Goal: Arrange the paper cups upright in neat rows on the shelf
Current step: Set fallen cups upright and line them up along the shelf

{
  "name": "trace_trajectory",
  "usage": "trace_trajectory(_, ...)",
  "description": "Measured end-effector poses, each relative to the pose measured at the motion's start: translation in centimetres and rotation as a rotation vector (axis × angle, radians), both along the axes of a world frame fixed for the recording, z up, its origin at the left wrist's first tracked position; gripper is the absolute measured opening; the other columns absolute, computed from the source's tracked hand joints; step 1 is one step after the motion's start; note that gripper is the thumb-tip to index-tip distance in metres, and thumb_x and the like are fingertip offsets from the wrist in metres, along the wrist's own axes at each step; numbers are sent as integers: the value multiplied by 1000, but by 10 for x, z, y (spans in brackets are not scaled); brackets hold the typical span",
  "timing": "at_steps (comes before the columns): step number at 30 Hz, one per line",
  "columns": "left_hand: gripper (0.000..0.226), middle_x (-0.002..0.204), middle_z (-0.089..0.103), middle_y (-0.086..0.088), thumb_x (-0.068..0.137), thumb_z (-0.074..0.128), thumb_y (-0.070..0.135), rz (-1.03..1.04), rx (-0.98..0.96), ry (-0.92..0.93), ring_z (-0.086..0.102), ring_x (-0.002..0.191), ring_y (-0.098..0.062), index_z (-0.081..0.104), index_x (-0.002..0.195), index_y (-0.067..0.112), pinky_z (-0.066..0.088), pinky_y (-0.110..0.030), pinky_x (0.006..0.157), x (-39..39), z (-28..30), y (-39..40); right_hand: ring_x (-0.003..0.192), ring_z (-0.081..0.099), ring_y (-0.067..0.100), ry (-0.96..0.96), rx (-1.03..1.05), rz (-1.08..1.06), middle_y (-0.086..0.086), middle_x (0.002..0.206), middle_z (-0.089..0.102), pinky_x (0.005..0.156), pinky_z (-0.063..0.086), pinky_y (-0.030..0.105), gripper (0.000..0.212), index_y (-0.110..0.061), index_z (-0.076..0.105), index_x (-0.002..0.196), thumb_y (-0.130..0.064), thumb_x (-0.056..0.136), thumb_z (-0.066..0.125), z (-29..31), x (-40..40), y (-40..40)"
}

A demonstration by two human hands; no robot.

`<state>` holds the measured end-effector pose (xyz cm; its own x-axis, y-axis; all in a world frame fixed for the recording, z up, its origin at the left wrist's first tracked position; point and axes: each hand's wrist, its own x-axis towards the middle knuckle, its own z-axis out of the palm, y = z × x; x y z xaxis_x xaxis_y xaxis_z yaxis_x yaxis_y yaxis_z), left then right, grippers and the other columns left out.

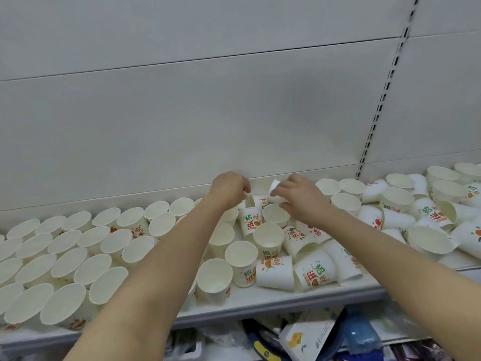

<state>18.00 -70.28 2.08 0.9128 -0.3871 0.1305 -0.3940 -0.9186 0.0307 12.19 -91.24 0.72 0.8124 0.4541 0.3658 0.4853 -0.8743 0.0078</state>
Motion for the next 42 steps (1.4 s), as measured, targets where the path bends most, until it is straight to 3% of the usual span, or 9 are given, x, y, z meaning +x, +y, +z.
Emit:
trace_trajectory(4, 30, 114, 65, 3, 91, 59, 13, -115, 164, 64, 54, 113, -20, 70, 110, 33, 46, -33, 87, 14, -7, 2, 124, 34, 23, 56, -317, 37, -7, 143, 42, 98, 30, 35, 49, -28, 41, 139, -26, 92, 56, 15, 41, 0)
trace_trajectory(8, 29, 117, 65, 5, 91, 60, 14, -200, 279, 86, 55, 113, -19, 70, 112, 33, 47, -33, 89, 18, -13, 3, 125, 31, 24, 169, -464, 50, -7, 145, 38, 99, 28, 35, 47, -32, 39, 139, -27, 94, 52, 15, 65, 9)
trace_trajectory(15, 27, 119, 61, 2, 92, 59, 17, -285, 447, 37, 56, 113, -22, 69, 114, 29, 42, -32, 90, 27, -19, -5, 108, 43, 20, 254, -486, 64, -6, 111, 61, 88, 34, 32, 16, -26, 62, 105, -28, 90, 56, 14, 79, 6)
trace_trajectory(20, 20, 118, 61, 0, 94, 57, 21, -331, 580, 6, 59, 110, -23, 70, 109, 24, 43, -33, 92, 32, -18, -11, 99, 51, 21, 293, -384, 1, -2, 92, 62, 86, 40, 33, 3, -28, 59, 84, -27, 87, 59, 12, 83, -7)
trace_trajectory(25, 22, 114, 61, 3, 93, 59, 22, -349, 581, 6, 60, 107, -21, 70, 110, 29, 39, -29, 82, 37, -15, -7, 101, 49, 17, 174, -380, 77, -8, 101, 66, 82, 30, 31, 17, -30, 65, 102, -36, 89, 57, 10, 77, -11)
trace_trajectory(28, 22, 113, 63, 4, 93, 57, 23, -359, 572, 4, 61, 105, -20, 72, 109, 29, 41, -31, 86, 38, -16, -6, 105, 46, 18, 147, -405, 200, -9, 110, 64, 87, 31, 33, 29, -33, 61, 120, -27, 92, 56, 11, 77, 9)
trace_trajectory(32, 22, 116, 64, 4, 94, 54, 26, -362, 561, 6, 61, 108, -19, 72, 107, 28, 42, -30, 87, 38, -17, 3, 108, 52, 21, 270, -454, 300, -3, 115, 60, 86, 40, 34, 41, -34, 59, 125, -12, 91, 52, 3, 81, 36)
trace_trajectory(38, 13, 96, 63, 3, 80, 68, 23, -416, 393, -85, 62, 91, -20, 77, 89, 28, 34, -26, 72, 35, -4, 27, 107, 53, 22, 160, -580, 354, -1, 105, 60, 82, 37, 35, 38, -32, 62, 119, -11, 89, 51, -5, 87, 41)
trace_trajectory(42, 8, 89, 63, 7, 70, 80, 25, -380, 129, -178, 63, 76, -19, 76, 75, 29, 29, -21, 62, 30, -13, 51, 91, 59, 28, 88, -517, 401, 4, 92, 62, 73, 38, 36, 18, -19, 70, 92, -8, 80, 62, -11, 90, 38)
